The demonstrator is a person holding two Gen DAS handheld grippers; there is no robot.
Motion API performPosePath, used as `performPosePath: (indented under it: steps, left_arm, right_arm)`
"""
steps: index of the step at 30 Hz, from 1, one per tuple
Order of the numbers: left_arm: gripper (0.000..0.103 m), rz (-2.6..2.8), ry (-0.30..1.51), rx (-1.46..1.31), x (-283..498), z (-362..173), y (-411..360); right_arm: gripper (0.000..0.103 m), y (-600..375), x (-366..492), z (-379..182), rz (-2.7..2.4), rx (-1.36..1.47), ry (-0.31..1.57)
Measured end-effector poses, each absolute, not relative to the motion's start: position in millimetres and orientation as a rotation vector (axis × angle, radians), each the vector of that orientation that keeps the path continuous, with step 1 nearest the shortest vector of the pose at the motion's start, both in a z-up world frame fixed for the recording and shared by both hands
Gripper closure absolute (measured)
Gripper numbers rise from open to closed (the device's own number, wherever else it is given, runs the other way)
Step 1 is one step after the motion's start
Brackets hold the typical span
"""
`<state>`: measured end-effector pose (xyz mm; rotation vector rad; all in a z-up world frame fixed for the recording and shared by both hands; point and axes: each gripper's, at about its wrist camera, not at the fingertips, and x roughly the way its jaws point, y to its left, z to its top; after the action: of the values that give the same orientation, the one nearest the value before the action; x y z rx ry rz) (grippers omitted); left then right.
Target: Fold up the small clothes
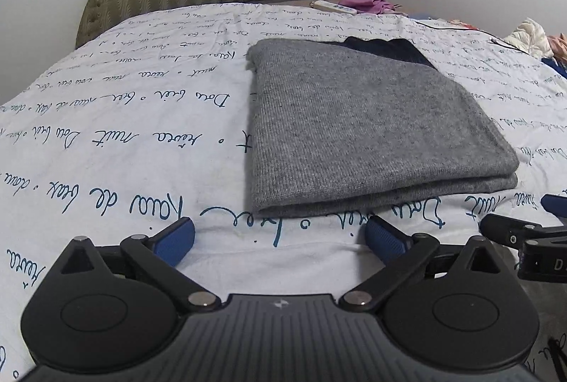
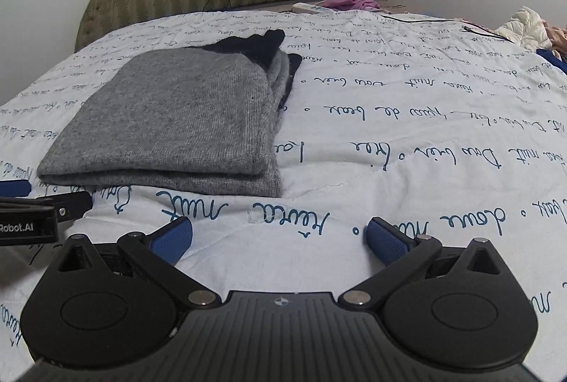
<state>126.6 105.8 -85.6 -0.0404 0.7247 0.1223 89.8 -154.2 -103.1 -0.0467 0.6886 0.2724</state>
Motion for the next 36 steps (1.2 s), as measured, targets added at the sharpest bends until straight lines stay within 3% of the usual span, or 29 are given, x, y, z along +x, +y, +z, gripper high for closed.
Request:
performPosePath:
  steps: [36]
  left_arm:
    - [0.0, 0.119, 0.716, -0.065, 124.7, -85.0, 110.0]
  right_arm:
    - [0.0, -158.2, 84.3, -101.8, 0.289, -0.027, 0.681]
